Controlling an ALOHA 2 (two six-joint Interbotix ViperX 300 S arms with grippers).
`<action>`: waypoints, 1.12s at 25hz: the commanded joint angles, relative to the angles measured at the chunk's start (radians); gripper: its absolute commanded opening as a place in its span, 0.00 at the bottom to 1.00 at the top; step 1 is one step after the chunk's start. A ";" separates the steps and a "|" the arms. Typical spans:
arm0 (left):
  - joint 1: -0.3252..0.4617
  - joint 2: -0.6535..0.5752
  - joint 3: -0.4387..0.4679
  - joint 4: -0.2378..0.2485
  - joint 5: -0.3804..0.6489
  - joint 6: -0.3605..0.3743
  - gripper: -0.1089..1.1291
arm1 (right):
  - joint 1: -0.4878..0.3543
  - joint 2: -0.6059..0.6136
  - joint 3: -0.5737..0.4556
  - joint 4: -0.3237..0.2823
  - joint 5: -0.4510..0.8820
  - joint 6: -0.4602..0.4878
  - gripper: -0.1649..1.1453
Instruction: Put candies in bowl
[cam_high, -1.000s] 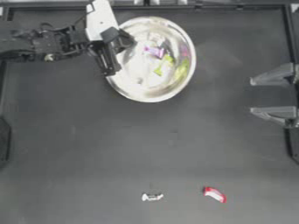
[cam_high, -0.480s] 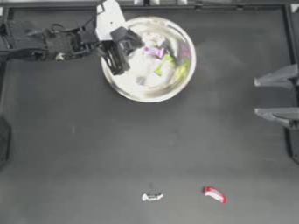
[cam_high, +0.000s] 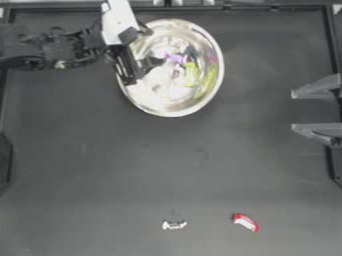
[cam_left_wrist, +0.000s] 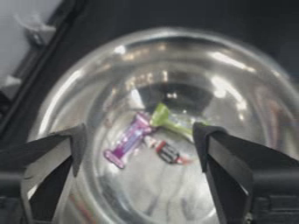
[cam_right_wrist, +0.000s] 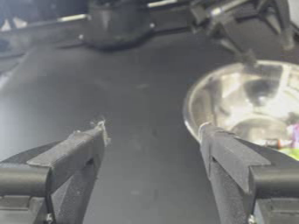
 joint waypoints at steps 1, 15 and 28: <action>-0.043 -0.156 0.015 0.000 0.054 0.002 0.91 | 0.002 0.009 -0.017 0.005 0.000 0.000 0.85; -0.362 -0.549 0.210 -0.049 0.342 0.002 0.89 | 0.000 0.023 -0.063 0.028 0.135 0.000 0.85; -0.445 -0.758 0.376 -0.135 0.325 -0.005 0.88 | 0.035 0.232 -0.276 -0.221 0.497 0.356 0.85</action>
